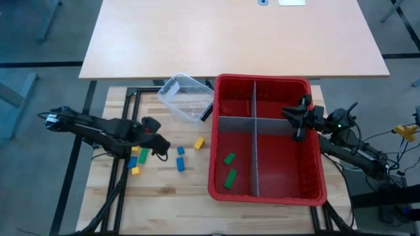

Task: Sort blocks
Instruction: Put the green block into the bottom left of the red bin

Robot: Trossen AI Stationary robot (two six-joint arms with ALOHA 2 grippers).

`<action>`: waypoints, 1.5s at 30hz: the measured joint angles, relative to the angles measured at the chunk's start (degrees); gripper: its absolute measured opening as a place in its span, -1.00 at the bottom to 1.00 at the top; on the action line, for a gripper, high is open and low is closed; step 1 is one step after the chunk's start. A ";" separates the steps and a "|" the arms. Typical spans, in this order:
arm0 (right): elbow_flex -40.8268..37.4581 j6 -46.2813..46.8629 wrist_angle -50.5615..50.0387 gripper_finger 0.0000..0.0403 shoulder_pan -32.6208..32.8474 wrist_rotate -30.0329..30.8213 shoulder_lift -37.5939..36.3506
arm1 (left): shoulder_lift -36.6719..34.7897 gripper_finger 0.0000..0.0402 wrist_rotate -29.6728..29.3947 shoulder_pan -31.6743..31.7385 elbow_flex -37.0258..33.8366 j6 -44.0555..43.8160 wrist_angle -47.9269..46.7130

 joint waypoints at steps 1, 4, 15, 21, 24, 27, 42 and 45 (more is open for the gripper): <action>0.00 -0.01 0.00 -0.73 0.00 0.01 0.00 | 0.90 0.37 1.77 0.00 -0.02 -1.93 -1.02; 0.00 -0.14 0.01 -0.75 0.00 0.00 0.00 | 4.29 0.37 7.96 0.00 -0.34 -4.57 -2.19; -0.04 -0.21 1.18 -0.69 0.00 0.01 0.01 | 17.52 0.37 17.70 0.08 -5.56 -6.47 -4.52; -0.04 -0.20 1.27 -0.65 0.00 0.00 0.00 | 19.99 0.37 21.12 0.72 -8.40 -7.25 -4.75; -0.04 -0.20 1.26 -0.66 0.00 0.00 0.00 | 19.88 0.37 21.24 0.79 -9.41 -8.05 -4.65; -0.04 -0.20 1.27 -0.69 0.00 0.02 0.00 | 19.35 0.37 21.41 1.00 -10.35 -9.24 -4.08; -0.04 -0.23 1.40 -0.70 -0.02 0.02 0.00 | 19.29 0.37 23.30 2.43 -10.99 -2.89 -2.62; -0.04 -0.23 1.57 -0.68 -0.01 0.02 0.00 | 19.31 0.37 23.05 2.70 -10.99 0.31 -2.66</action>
